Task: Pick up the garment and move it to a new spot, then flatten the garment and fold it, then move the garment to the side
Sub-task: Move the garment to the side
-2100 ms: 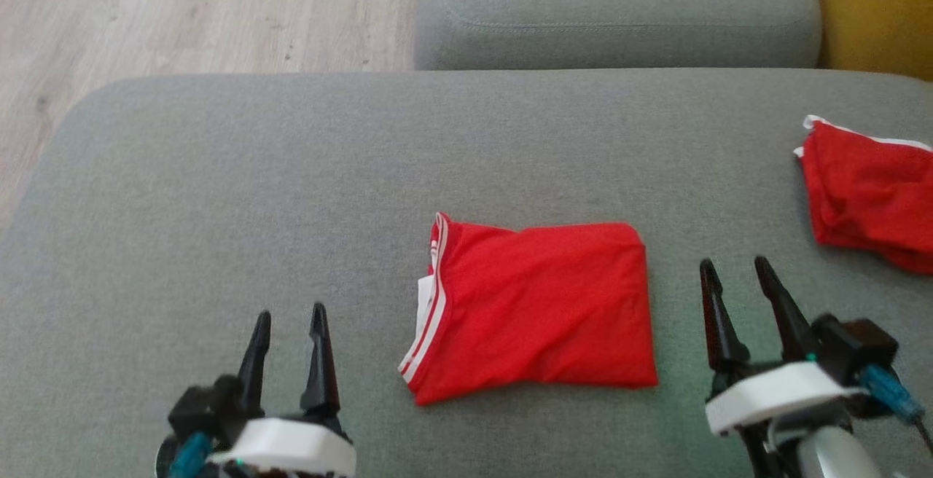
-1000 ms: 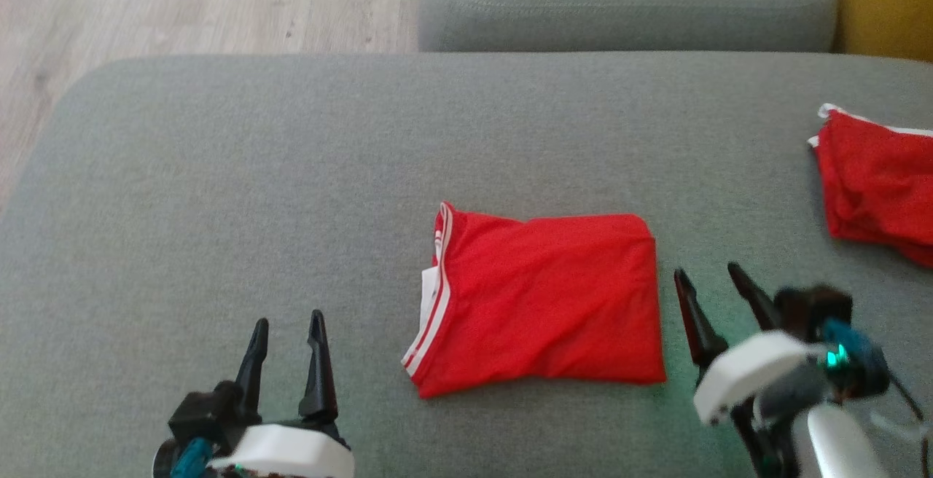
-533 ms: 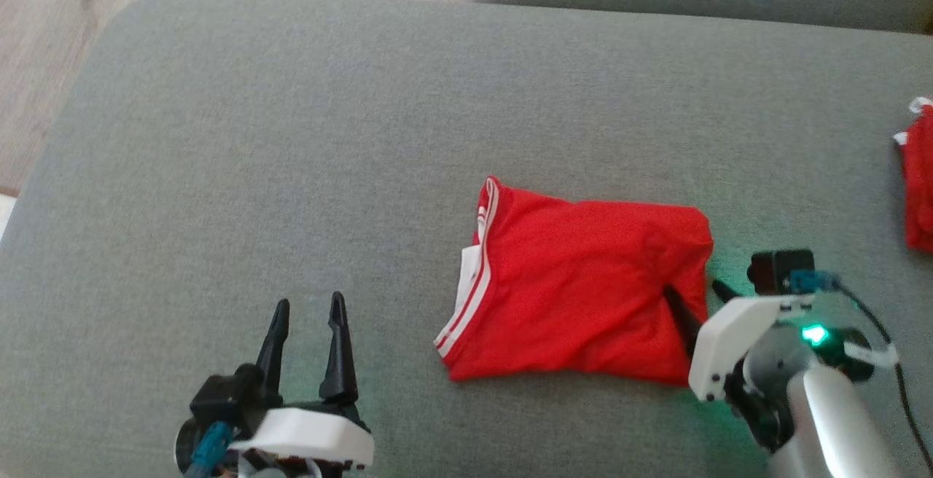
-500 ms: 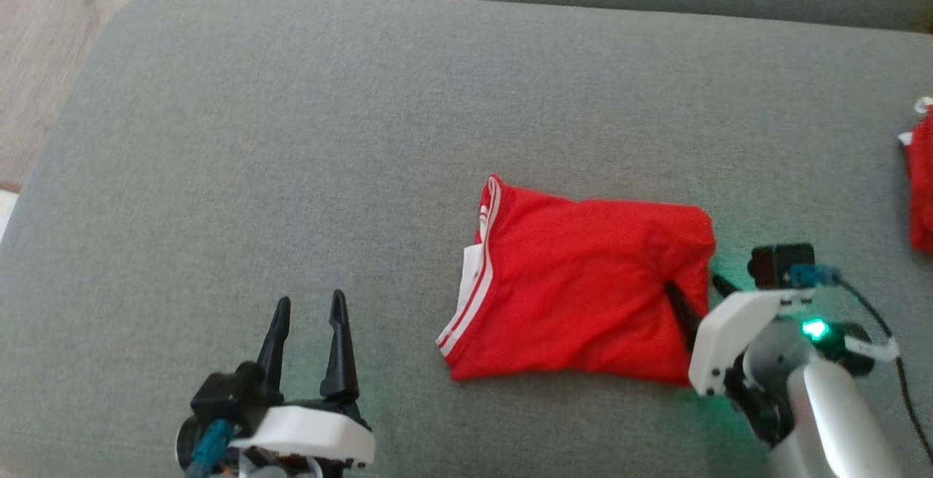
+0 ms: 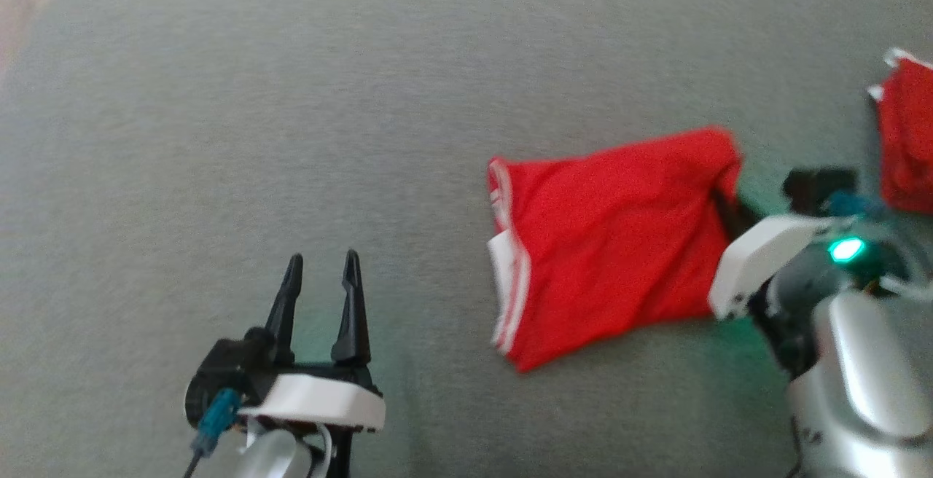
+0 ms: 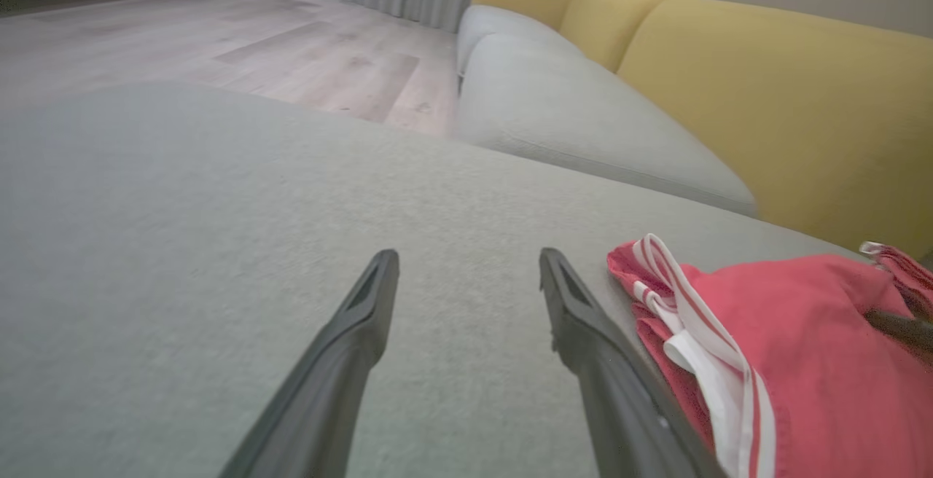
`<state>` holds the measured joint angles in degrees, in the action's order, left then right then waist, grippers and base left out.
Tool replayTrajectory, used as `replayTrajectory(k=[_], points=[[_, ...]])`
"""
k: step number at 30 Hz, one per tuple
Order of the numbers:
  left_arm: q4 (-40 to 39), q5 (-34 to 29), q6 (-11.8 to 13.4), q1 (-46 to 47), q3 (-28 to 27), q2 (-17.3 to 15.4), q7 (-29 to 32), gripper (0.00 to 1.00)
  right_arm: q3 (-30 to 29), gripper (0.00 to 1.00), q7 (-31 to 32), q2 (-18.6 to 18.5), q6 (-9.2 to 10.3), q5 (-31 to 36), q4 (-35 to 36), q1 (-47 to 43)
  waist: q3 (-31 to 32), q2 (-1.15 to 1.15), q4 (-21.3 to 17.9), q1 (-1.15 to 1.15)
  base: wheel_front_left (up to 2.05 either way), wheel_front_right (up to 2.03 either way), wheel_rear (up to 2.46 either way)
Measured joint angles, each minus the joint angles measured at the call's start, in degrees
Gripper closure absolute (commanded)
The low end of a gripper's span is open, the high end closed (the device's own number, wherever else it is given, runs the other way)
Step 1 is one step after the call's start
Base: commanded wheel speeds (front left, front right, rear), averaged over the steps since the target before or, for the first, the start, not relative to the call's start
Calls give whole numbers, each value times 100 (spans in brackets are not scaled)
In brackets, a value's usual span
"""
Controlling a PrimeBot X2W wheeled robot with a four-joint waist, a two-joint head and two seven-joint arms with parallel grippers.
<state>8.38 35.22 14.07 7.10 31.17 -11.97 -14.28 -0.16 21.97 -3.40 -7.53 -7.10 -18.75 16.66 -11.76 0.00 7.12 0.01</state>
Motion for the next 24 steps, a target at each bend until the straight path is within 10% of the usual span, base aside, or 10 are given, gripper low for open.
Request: replayTrajectory(k=[24], points=[[-769, -464, 208, 797, -7, -581, 622, 0, 183, 100, -870, -100, 0, -151, 198, 1206, -1215, 0, -2862, 1, 0, 0, 0]])
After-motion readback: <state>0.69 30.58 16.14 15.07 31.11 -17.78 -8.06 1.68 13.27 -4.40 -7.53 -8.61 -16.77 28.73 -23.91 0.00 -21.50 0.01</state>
